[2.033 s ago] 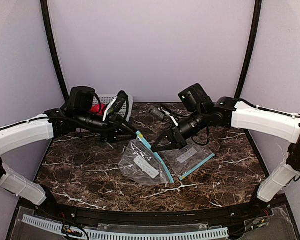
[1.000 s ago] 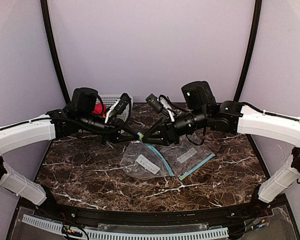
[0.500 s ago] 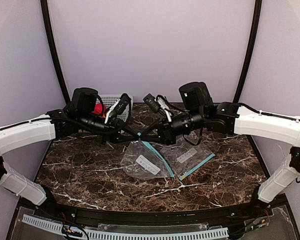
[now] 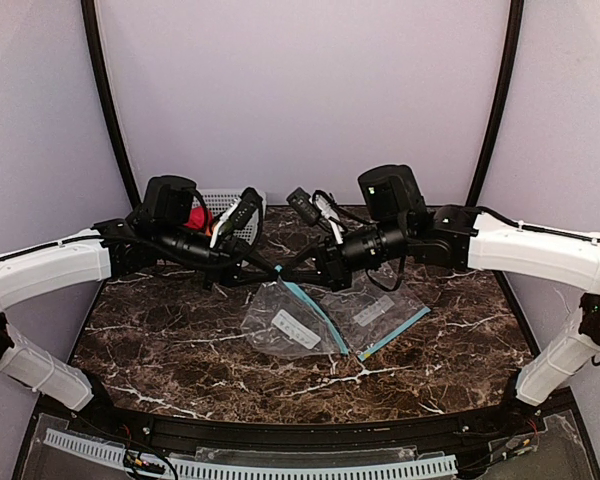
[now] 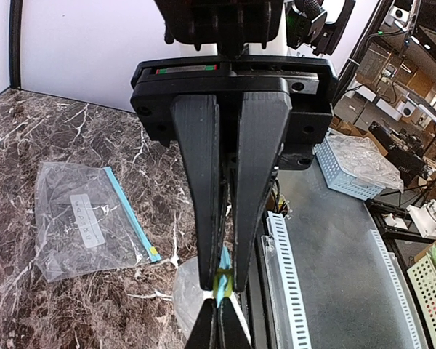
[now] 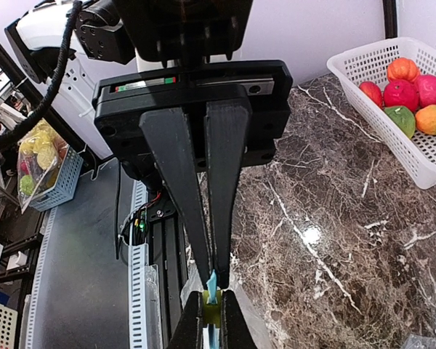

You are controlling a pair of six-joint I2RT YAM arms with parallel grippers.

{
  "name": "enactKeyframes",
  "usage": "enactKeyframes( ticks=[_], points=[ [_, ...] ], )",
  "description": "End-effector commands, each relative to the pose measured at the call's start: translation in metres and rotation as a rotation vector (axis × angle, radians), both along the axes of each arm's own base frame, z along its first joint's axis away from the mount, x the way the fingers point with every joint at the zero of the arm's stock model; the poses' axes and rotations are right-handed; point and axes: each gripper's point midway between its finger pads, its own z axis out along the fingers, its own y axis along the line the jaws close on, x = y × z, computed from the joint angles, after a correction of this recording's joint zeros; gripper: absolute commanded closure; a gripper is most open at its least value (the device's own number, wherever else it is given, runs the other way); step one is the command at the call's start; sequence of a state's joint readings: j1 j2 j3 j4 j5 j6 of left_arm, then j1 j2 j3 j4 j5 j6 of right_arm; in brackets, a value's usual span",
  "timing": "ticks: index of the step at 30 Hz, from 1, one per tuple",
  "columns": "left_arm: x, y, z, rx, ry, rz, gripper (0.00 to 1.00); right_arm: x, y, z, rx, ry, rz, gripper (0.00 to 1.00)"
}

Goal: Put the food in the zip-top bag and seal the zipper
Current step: Hold the zipper food storage bag at the center of the board, then unzip the zipper from the zipper food storage bag.

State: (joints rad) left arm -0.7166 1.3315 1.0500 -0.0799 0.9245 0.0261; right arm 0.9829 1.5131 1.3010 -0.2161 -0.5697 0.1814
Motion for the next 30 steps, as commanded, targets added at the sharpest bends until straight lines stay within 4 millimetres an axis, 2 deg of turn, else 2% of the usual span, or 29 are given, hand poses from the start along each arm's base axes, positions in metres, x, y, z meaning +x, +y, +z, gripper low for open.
enactKeyframes(
  ticks=[1,16,30],
  points=[
    [0.001,0.003,0.001,0.014,-0.04,0.028,0.99,-0.001,0.004,0.008,0.042,-0.036,0.005,1.0],
    [0.024,0.013,0.002,0.056,-0.131,0.184,0.99,0.003,0.0,-0.009,0.0,-0.034,-0.024,1.0],
    [0.035,0.021,0.006,0.075,-0.187,0.269,0.99,0.005,-0.001,-0.016,-0.015,-0.035,-0.038,1.0]
  ],
)
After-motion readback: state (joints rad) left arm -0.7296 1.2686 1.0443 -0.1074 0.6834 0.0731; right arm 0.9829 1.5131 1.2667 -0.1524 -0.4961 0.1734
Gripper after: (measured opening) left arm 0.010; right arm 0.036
